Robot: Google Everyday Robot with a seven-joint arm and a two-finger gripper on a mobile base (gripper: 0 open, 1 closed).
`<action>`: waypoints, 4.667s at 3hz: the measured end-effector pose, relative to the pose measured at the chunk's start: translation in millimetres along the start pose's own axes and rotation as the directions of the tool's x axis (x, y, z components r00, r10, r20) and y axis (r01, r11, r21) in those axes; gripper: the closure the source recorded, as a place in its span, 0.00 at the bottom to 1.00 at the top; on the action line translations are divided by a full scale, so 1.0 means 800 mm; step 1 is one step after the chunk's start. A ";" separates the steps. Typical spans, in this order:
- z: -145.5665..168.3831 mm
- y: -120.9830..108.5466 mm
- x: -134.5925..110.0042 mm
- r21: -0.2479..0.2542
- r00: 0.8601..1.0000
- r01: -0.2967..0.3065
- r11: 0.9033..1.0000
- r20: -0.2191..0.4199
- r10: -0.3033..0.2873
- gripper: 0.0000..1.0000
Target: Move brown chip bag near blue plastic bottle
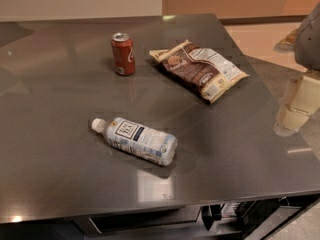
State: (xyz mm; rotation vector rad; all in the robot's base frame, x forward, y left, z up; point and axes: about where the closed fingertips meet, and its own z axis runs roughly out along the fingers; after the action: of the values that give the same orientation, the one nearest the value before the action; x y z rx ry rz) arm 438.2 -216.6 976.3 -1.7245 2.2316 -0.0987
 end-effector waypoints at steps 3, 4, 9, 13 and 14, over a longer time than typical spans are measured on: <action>0.045 -0.050 -0.015 -0.023 0.991 -0.122 0.992 0.054 0.123 0.00; 0.076 -0.088 -0.020 -0.015 0.982 -0.166 0.986 0.086 0.167 0.00; 0.217 -0.230 -0.031 -0.139 0.943 -0.256 0.957 0.183 0.279 0.00; 0.245 -0.238 -0.044 -0.141 0.941 -0.265 0.954 0.177 0.288 0.42; 0.236 -0.225 -0.048 -0.168 0.940 -0.252 0.953 0.193 0.282 0.65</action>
Offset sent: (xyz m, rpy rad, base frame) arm 0.0475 0.0045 -0.0253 0.1126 0.0567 -0.1328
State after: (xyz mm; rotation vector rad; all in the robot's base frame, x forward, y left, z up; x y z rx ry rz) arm 669.1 -202.4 849.5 -1.3997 2.3284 0.3010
